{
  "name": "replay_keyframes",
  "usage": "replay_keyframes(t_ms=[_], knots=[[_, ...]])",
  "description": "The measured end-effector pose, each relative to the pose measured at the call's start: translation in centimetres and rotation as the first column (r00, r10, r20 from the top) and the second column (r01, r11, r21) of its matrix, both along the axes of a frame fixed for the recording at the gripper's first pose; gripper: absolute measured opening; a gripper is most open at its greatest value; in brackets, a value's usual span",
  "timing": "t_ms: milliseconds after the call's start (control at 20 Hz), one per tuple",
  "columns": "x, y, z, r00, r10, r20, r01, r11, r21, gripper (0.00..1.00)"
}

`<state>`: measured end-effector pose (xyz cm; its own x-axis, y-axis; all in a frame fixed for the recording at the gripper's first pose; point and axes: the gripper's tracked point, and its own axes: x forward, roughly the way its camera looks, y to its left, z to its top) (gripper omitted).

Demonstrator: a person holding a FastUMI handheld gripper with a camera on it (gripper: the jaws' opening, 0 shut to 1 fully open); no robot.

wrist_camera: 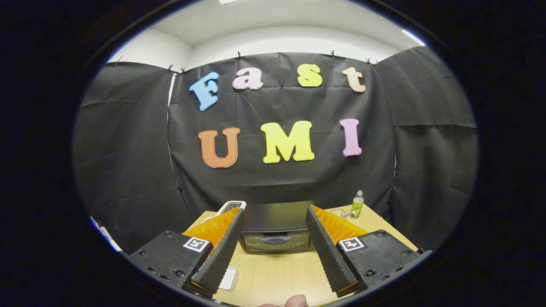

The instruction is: Open the toaster oven, put the food inside, and close the toaster oven door.

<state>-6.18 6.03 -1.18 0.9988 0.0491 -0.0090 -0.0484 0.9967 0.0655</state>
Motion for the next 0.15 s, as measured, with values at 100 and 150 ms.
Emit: replay_keyframes(t_ms=[100,150], knots=[[-0.08,0.15,0.43,1.0,0.001,0.011,-0.001,1.0,-0.004,0.95],[-0.01,0.32,0.56,1.0,0.001,0.014,-0.001,1.0,-0.006,0.95]])
